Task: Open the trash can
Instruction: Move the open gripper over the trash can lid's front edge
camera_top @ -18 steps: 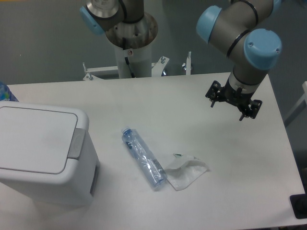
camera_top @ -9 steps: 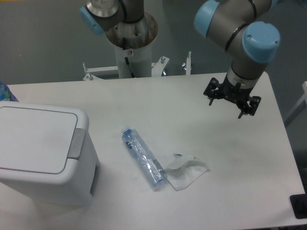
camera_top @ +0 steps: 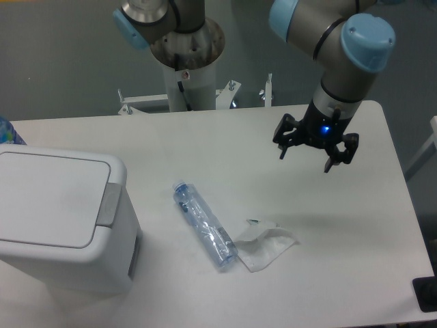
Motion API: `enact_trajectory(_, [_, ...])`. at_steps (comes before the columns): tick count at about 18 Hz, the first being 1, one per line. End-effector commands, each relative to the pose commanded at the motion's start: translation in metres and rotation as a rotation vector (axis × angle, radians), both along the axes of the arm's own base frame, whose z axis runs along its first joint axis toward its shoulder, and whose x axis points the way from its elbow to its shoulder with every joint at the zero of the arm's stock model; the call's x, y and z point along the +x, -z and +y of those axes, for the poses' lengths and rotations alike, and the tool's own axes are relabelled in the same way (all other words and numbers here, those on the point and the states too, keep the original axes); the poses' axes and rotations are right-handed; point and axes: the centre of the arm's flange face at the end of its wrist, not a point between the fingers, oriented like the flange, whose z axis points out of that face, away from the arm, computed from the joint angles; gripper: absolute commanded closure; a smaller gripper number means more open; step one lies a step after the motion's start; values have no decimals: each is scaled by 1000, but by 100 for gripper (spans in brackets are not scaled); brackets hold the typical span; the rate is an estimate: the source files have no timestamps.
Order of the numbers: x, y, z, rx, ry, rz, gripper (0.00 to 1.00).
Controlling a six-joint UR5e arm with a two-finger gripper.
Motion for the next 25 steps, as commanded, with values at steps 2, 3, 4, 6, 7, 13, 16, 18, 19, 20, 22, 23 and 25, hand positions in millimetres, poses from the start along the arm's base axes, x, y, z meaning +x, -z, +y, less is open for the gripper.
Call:
enact_trajectory(2, [10, -7, 11, 39, 8, -16, 0])
enact_trajectory(3, [17, -10, 20, 55, 10, -24, 0])
enact_trajectory(4, [22, -13, 26, 67, 7, -32, 0])
enact_trajectory(6, [32, -29, 29, 83, -16, -33, 0])
enact_trajectory(7, [40, -33, 35, 90, -18, -39, 0])
enact_trajectory(13, [82, -74, 82, 150, -70, -72, 0])
enact_trajectory(16, [87, -76, 89, 189, -68, -113, 0])
enact_trajectory(18, [92, -77, 92, 185, -96, -130, 0])
enact_trajectory(19, [96, -81, 96, 187, -109, -135, 0])
enact_trajectory(20, [101, -85, 101, 192, -129, -139, 0])
enact_trajectory(22, [109, -90, 110, 209, -181, -146, 0])
enact_trajectory(23, [113, -92, 116, 222, -212, -149, 0])
enact_trajectory(25, [117, -91, 128, 246, -268, -157, 0])
